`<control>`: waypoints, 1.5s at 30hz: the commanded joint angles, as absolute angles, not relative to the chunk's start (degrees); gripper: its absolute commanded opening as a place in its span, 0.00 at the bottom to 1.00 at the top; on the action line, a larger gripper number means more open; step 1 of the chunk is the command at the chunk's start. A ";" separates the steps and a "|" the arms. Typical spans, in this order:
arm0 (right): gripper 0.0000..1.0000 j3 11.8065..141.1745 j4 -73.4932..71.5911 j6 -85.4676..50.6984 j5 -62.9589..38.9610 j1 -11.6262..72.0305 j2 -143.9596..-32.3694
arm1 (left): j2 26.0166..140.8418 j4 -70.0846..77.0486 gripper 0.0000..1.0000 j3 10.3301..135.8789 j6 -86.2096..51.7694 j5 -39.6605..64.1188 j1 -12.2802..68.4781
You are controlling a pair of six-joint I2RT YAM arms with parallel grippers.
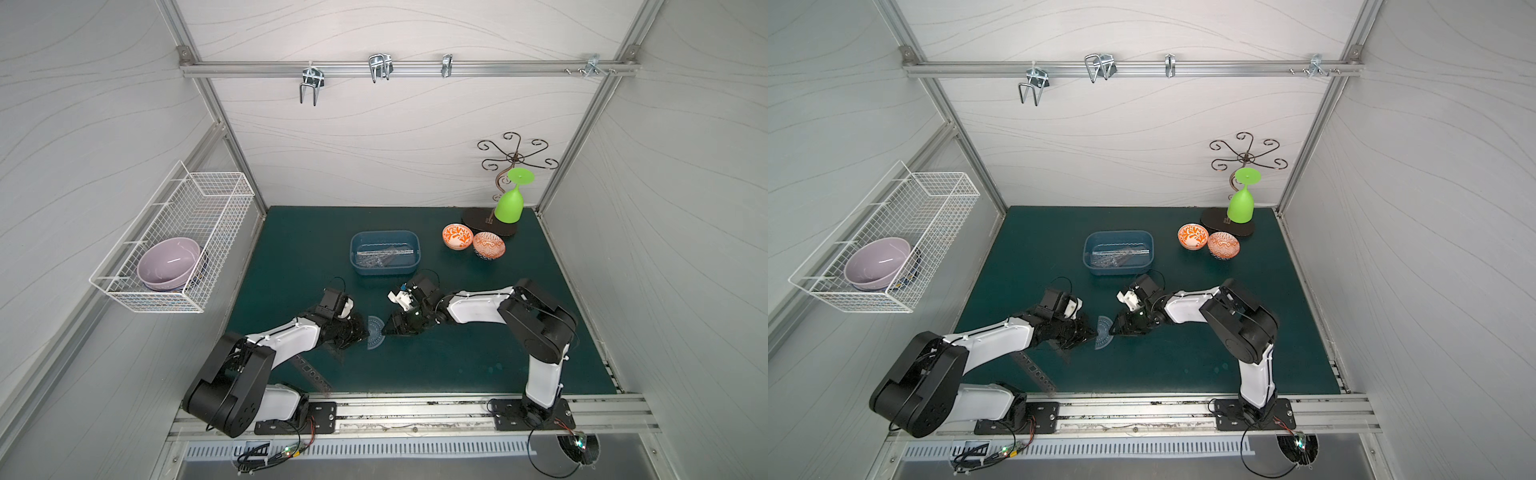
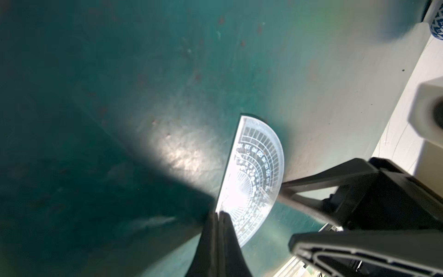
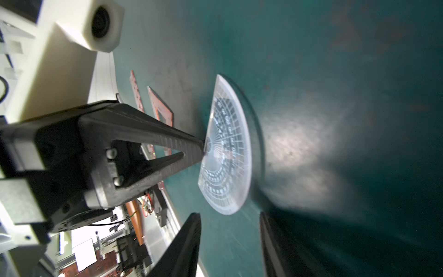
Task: Put the scattered rulers into the storage box
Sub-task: Pick up the ruler from the center of the board, then place the ruler in the storage box.
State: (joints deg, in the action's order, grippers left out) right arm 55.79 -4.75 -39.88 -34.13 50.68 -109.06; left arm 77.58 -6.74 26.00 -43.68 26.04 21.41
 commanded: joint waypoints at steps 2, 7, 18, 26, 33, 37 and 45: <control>0.44 56.82 -5.00 -43.33 -35.77 51.08 -111.95 | 79.87 -7.30 0.00 24.38 -43.22 24.40 21.67; 0.39 56.61 -8.59 -46.84 -37.42 50.80 -113.63 | 80.79 -6.75 0.00 24.36 -43.24 24.81 21.62; 0.07 57.71 -10.70 -46.78 -36.78 49.72 -115.24 | 79.43 -8.21 0.00 24.91 -42.89 24.42 21.62; 0.00 63.35 0.77 -35.94 -36.39 45.32 -109.60 | 72.76 -21.97 0.07 36.31 -40.69 22.34 17.14; 0.00 80.04 13.64 -25.79 -33.96 39.98 -109.23 | 76.90 -32.60 0.12 51.53 -33.82 22.04 11.34; 0.00 93.16 18.25 -22.45 -31.52 36.75 -115.91 | 80.84 -35.32 0.13 57.02 -31.44 22.02 10.66; 0.00 118.13 28.59 -15.91 -28.54 33.63 -130.91 | 84.46 -36.45 0.17 61.08 -28.84 21.66 8.19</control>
